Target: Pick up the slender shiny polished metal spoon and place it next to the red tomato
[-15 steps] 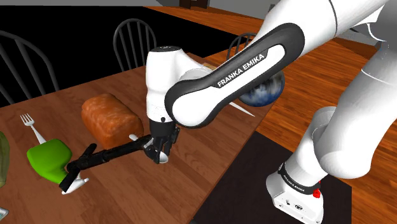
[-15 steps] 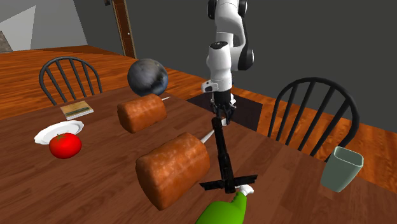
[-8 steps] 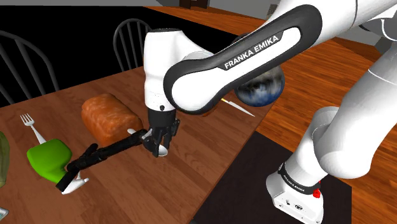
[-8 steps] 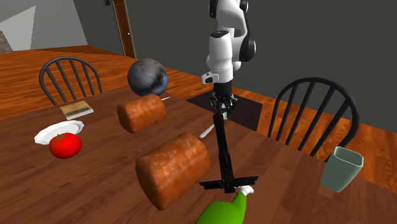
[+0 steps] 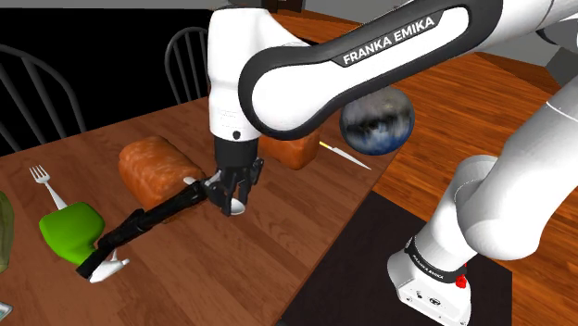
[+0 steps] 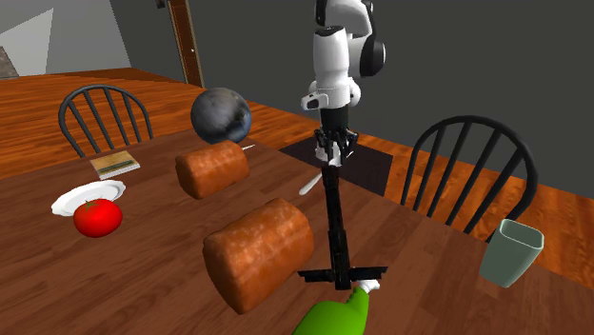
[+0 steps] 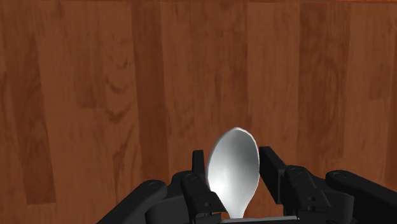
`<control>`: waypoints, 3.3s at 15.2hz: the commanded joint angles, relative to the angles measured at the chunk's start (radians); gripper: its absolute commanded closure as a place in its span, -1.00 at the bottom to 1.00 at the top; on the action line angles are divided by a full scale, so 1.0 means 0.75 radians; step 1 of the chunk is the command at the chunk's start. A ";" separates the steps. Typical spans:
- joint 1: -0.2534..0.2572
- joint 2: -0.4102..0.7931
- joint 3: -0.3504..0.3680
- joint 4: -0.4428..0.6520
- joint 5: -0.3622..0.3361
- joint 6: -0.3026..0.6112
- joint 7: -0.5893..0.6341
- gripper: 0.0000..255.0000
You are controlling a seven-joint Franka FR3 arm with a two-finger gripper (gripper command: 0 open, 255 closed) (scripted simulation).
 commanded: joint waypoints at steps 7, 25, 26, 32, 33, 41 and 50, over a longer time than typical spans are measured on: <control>-0.107 0.086 -0.117 0.114 -0.053 -0.063 -0.187 1.00; -0.342 0.557 -0.333 0.747 -0.175 -0.286 -0.569 1.00; -0.353 0.593 -0.341 0.801 -0.180 -0.306 -0.586 1.00; -0.414 0.847 -0.383 1.197 -0.205 -0.460 -0.682 1.00; -0.423 0.899 -0.389 1.280 -0.208 -0.493 -0.696 1.00; -0.463 1.281 -0.415 1.874 -0.230 -0.714 -0.768 1.00; -0.469 1.268 -0.417 1.691 -0.228 -0.544 -0.781 1.00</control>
